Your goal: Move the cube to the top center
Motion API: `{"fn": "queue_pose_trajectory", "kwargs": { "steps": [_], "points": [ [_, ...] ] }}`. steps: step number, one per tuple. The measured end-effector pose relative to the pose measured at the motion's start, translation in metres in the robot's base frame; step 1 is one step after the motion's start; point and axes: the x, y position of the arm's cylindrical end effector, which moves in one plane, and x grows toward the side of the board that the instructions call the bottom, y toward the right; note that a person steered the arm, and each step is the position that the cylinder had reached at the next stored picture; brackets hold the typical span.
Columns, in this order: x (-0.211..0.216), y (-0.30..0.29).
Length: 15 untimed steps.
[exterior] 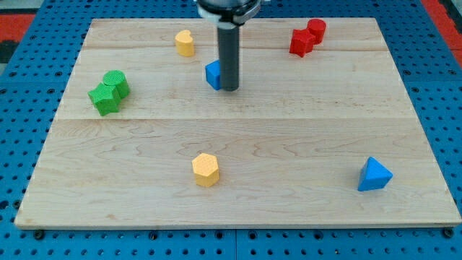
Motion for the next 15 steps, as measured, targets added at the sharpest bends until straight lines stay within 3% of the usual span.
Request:
{"fn": "queue_pose_trajectory", "kwargs": {
  "steps": [1, 3, 5, 6, 8, 10, 12, 13, 15],
  "points": [
    [-0.027, -0.005],
    [-0.011, -0.054],
    [-0.012, -0.147],
    [-0.026, -0.138],
    [-0.047, -0.053],
    [-0.042, -0.036],
    [-0.089, -0.02],
    [-0.028, 0.034],
    [0.105, 0.259]
  ]
}}
